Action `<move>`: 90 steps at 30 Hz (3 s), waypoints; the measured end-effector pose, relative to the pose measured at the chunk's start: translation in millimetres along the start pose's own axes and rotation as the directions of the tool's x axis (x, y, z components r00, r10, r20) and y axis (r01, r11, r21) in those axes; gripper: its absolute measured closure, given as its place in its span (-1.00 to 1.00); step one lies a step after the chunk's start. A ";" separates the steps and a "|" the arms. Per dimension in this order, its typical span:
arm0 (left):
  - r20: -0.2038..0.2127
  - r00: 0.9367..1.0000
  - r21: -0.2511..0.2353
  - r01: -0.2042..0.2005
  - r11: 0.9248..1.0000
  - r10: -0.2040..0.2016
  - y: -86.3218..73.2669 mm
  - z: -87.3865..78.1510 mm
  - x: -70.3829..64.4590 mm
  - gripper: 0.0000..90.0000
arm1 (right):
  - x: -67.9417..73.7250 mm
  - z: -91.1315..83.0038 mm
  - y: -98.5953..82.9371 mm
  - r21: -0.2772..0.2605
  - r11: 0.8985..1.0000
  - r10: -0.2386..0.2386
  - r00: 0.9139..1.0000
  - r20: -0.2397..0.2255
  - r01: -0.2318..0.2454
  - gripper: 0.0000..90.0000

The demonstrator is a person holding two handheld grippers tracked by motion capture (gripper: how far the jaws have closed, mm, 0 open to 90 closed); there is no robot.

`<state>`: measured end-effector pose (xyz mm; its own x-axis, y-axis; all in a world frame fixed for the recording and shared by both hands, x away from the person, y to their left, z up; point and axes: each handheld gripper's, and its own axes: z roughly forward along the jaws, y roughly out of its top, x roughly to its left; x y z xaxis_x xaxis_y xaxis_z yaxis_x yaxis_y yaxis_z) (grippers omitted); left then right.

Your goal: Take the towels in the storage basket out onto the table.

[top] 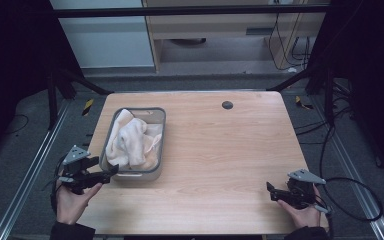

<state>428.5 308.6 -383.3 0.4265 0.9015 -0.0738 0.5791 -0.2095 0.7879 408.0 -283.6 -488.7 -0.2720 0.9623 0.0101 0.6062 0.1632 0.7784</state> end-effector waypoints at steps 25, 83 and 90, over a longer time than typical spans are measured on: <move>-0.007 0.999 0.071 -0.053 0.996 0.053 43.0 12.3 6.0 -0.59 | 0.2 1.6 0.6 0.020 1.000 -0.007 1.000 -0.007 0.007 -0.79; -0.034 0.993 0.292 -0.094 0.952 0.109 79.1 97.2 5.6 -0.70 | -0.2 6.1 0.5 0.053 0.998 -0.026 1.000 -0.004 0.026 -0.81; -0.031 0.995 0.306 -0.083 0.948 0.097 75.4 105.3 7.7 -0.65 | 0.3 6.4 0.3 0.056 0.998 -0.027 1.000 -0.007 0.027 -0.82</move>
<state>548.7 259.9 -388.9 0.4590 0.8882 0.0213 0.7266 -0.3891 0.5663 412.9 -281.9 -492.5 -0.2934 0.9560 -0.0063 0.6394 0.2011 0.7421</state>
